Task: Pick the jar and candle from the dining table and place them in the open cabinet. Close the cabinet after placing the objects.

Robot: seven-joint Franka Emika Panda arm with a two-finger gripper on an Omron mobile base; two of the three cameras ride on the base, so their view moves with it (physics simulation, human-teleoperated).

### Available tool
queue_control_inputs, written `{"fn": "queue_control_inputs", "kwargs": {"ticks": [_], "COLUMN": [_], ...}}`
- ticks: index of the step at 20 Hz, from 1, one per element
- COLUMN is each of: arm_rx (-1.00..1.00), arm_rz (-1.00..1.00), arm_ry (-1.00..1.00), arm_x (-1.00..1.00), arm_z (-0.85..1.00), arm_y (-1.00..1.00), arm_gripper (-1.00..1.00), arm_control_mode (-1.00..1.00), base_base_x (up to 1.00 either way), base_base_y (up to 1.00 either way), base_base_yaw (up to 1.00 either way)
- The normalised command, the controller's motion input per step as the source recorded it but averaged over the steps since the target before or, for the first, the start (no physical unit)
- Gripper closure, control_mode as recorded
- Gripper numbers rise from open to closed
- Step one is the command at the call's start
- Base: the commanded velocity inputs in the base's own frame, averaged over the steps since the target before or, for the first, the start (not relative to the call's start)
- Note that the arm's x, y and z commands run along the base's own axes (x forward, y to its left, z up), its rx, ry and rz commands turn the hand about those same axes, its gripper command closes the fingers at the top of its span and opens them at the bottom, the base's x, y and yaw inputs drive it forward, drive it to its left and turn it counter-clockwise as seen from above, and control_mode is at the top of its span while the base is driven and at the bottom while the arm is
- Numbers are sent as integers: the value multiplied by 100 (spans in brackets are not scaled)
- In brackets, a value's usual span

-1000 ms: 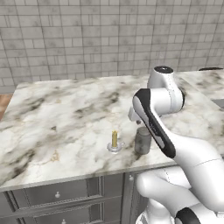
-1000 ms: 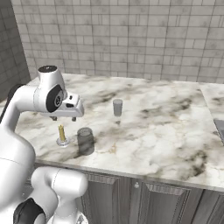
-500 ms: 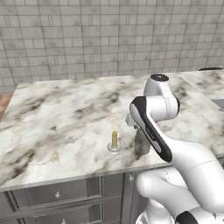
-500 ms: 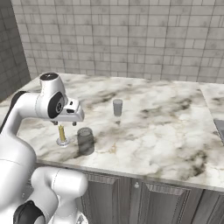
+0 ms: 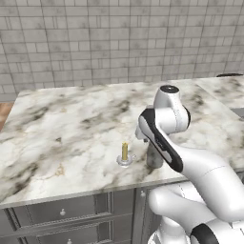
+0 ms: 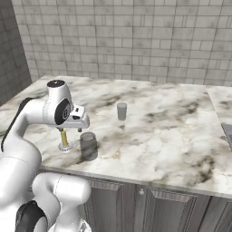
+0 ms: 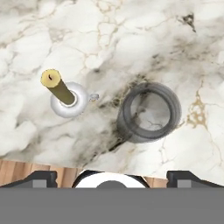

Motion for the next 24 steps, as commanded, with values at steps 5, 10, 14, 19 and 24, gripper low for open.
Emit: {"fn": "queue_control_inputs", "kwargs": {"ticks": [5,10,14,19,24], "arm_rx": [0,0,0,0,0], "arm_rz": [0,0,0,0,0], "arm_ry": [1,1,1,1,1], "arm_x": [16,16,13,15,24], "arm_z": [-21,-24,-25,-19,-11], "arm_y": [0,0,0,0,0], "arm_gripper": [-100,-100,-100,-100,-100], "arm_control_mode": [-100,-100,-100,-100,-100], "base_base_x": [0,0,0,0,0], "base_base_y": [0,0,0,0,0], "base_base_yaw": [0,0,0,0,0]}}
